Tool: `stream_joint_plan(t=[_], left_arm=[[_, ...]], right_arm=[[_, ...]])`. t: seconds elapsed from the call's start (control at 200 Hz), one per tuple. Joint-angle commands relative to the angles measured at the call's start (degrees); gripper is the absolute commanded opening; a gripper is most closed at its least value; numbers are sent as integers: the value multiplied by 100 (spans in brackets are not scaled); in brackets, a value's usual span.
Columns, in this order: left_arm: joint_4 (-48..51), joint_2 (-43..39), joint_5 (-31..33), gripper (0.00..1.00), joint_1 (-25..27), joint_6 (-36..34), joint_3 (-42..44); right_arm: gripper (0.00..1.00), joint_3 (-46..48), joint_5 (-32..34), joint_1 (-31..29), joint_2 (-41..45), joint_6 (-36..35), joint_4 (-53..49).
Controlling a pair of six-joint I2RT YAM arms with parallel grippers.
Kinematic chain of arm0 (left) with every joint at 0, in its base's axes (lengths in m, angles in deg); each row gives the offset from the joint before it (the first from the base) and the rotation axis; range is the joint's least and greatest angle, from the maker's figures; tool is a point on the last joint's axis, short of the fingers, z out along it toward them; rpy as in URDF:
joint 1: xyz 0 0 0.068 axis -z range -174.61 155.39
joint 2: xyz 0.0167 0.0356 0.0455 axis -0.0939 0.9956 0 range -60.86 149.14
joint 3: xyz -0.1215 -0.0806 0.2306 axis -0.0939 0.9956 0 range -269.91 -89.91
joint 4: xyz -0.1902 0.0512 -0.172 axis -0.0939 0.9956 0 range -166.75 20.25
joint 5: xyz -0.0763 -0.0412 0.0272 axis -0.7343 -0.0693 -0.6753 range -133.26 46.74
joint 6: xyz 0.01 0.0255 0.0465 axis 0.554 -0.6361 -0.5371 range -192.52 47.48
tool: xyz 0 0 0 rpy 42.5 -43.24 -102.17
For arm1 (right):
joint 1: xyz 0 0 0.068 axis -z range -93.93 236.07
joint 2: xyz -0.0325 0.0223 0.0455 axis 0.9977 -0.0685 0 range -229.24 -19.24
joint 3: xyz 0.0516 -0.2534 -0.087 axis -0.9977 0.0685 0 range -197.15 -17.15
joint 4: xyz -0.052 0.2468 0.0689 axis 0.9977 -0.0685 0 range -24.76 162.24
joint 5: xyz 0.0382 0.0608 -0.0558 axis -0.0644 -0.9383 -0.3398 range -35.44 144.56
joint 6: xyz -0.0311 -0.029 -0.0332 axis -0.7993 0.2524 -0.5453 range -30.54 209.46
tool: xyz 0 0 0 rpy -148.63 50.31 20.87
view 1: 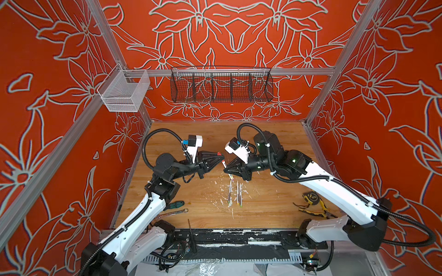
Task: Insert the pens into the pen caps
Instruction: 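Open the left gripper off the red cap while the right gripper holds the capped marker, then carry the capped marker away and lay it on the table with the right gripper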
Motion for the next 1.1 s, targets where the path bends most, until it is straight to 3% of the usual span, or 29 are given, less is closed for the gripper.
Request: stream_joint_plan(t=[0.0, 0.14, 0.23, 0.31, 0.325, 0.53, 0.701, 0.816, 1.096], left_arm=[[485, -80, -1036, 55, 10, 64, 357], [78, -396, -812, 81, -370, 400, 558], [150, -564, -627, 91, -459, 340, 604], [175, -646, -536, 93, -498, 332, 640], [181, -664, -520, 100, -499, 326, 649], [377, -796, -269, 97, -508, 275, 692], [667, -928, -67, 97, -508, 218, 657], [781, -1032, -36, 97, -509, 239, 696], [1081, -1272, 81, 97, -508, 165, 731]], right_arm=[[0, 139, 213, 194, 237, 336, 1201], [0, 667, 555, 254, 438, 421, 777], [0, 840, 826, 338, 490, 520, 486], [0, 898, 1170, 544, 457, 722, 106], [0, 903, 1207, 609, 430, 763, 23], [0, 1004, 2025, 1779, -33, 1276, -1113], [0, 1136, 2774, 2517, -547, 1069, -1498], [0, 1172, 2897, 3029, -1110, 883, -1557], [0, 664, 3890, 3575, -2555, 241, -1786]])
